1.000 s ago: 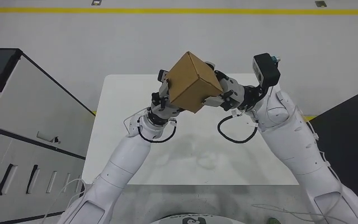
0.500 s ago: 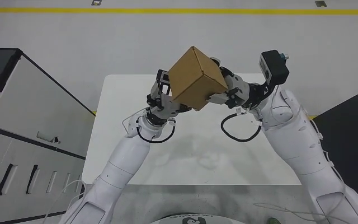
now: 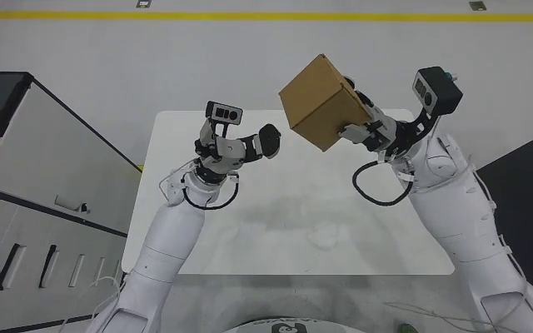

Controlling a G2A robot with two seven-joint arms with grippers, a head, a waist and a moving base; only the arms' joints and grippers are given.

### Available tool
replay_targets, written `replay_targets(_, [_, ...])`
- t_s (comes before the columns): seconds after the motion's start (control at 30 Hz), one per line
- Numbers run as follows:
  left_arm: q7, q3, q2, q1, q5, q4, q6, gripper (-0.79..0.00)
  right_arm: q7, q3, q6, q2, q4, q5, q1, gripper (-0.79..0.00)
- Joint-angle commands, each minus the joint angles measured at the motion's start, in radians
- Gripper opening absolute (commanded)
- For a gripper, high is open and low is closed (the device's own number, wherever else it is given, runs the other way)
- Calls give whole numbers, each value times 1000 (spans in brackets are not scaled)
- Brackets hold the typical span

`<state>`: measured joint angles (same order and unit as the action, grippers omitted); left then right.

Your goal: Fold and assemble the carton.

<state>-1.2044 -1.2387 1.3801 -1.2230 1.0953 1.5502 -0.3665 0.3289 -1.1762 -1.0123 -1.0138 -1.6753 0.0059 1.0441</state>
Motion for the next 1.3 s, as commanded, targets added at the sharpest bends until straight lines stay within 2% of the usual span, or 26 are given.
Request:
replay_targets(0.0, [-13,-5,-3,-5,-12,8,19,0,-1,0,0,0,0,0,0,-785])
replay_targets(0.3, [-2,-13,-5,-5,-37,16,18,0,23,-7,17,2,-10,-35,0,-785])
replay_targets(0.4, [-27,-88,-26,5,-187,41,44,0,65,-37,13,10,-30,-74,11,-785])
replay_targets(0.47, [-89,-128,-39,7,-218,79,88,0,102,-60,2,17,-41,-81,20,-785])
replay_targets(0.53, [-135,-176,-56,13,-361,113,103,0,137,-81,0,25,-56,-75,28,-785])
replay_targets(0.63, [-143,-234,-71,8,-428,170,123,0,189,-112,0,38,-84,-55,37,-785])
replay_targets(0.77, [-156,-304,-93,7,-599,243,112,0,270,-144,0,55,-115,-21,43,-785])
replay_targets(0.83, [-156,-304,-93,7,-599,243,112,0,306,-153,0,61,-124,-16,39,-785])
replay_targets(1.03, [-156,-304,-93,7,-599,243,112,0,306,-153,0,61,-124,-16,39,-785])
replay_targets(1.13, [-124,-331,-99,15,-667,270,64,0,306,-158,11,62,-145,-45,44,-785])
replay_targets(1.2, [-154,-373,-111,33,-775,288,-9,0,324,-175,3,66,-160,-80,45,-785])
replay_targets(1.27, [-154,-404,-119,43,-813,287,-55,0,334,-191,0,70,-169,-84,50,-785])
